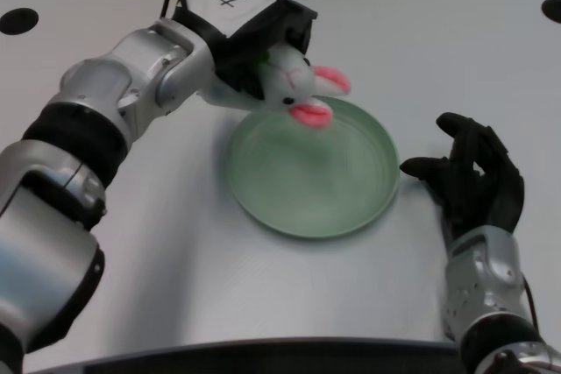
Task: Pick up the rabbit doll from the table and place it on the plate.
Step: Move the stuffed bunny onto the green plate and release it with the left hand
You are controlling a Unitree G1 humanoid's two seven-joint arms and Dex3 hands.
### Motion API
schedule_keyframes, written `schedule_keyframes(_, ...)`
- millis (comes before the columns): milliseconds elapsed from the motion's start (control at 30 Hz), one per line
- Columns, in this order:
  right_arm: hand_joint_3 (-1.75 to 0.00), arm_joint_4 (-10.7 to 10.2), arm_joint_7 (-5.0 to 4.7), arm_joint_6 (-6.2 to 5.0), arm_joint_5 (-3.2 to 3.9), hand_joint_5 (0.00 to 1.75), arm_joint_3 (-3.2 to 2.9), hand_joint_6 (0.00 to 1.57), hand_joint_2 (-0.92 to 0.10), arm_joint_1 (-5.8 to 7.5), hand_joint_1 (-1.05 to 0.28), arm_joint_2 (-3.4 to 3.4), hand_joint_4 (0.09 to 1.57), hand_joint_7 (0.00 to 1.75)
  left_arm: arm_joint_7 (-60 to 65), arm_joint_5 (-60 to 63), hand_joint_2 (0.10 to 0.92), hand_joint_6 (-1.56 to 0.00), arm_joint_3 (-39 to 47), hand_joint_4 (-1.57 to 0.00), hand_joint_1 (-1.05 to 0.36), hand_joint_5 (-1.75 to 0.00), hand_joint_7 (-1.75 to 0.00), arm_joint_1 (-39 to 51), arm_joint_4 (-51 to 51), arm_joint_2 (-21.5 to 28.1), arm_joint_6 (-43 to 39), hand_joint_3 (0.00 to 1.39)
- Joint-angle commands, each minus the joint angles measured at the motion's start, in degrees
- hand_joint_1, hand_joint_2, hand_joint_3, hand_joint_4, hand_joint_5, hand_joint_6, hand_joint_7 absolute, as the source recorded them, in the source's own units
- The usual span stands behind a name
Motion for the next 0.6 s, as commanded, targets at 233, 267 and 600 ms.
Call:
schedule_keyframes(233, -0.45, -1.9, -0.62, -0.06, -0.48, 1.38, 1.04, 0.63, -0.92, 1.18, -0.40, 1.34, 0.82, 1.21, 2.2, 0.4, 0.795, -0.74, -3.0, -0.82, -0.16, -1.70, -1.20, -2.2, 6.5, -7.2, 0.7, 0.00)
schedule_keyframes(267, -0.45, -2.1, -0.51, 0.02, -0.45, 1.38, 1.15, 0.63, -0.92, 1.26, -0.40, 1.35, 0.82, 1.21, 2.1, 0.5, 0.795, -0.75, -3.4, -0.81, -0.16, -1.69, -1.19, -2.3, 6.9, -7.5, 0.8, 0.01)
schedule_keyframes(600, -0.47, -2.5, -0.71, 1.02, -0.27, 1.38, 1.43, 0.63, -0.92, 1.47, -0.41, 1.20, 0.80, 1.20, 0.7, 0.0, 0.761, -0.94, -4.7, -0.89, -0.20, -1.33, -0.67, -2.3, 9.0, -10.0, 1.2, 0.00)
